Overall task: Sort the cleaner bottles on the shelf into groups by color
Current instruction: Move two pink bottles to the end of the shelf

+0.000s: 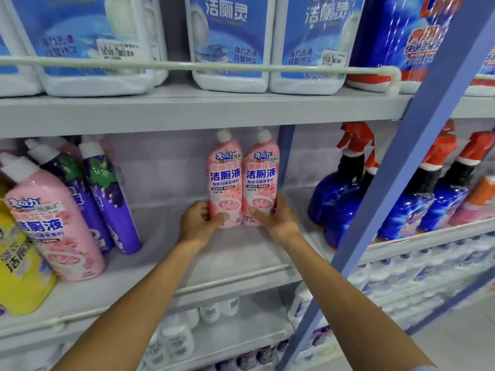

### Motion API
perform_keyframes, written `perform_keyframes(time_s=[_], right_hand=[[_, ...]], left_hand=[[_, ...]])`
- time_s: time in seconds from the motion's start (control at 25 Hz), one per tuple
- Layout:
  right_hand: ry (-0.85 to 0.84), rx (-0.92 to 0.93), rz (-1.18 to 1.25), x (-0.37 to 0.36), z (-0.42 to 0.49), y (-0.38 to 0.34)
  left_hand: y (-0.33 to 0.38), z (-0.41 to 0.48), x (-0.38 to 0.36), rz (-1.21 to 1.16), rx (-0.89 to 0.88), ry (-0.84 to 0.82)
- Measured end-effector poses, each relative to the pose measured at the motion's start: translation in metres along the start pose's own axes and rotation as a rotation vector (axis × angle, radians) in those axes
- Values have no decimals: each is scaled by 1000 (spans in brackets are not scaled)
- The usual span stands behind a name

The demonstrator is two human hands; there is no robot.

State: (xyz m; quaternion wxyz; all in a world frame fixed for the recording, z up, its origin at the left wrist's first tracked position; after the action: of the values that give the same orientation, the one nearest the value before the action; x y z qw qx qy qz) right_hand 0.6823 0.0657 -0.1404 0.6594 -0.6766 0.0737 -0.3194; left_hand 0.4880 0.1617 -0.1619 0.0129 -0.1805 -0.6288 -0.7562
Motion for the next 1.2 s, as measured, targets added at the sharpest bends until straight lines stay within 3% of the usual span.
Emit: perform_keyframes(time_s=[0.2, 0.76, 0.96, 1.08, 1.2], right_hand=[[48, 41, -1, -8, 22, 7], [9, 117, -18, 6, 45, 21], [28, 129, 26, -5, 42, 20], [148, 130, -65, -17, 41, 17], [167, 127, -128, -21, 46, 24]], left_hand=[[-2, 11, -5, 40, -94, 27], [-12, 37, 9, 47, -135, -129], [-15, 21, -9, 11, -117, 38], [-16, 19, -20, 159, -73, 147], [-21, 30, -24, 137, -24, 172]])
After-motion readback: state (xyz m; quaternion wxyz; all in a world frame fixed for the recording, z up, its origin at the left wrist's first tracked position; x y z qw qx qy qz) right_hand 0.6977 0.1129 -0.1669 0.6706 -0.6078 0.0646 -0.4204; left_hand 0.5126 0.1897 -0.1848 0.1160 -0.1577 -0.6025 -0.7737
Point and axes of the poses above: each hand's wrist, its own z-axis towards the middle knuckle, its own x-axis out of the back of the hand, y = z × x, the point moved 1 cm from there along z, towards the middle knuckle
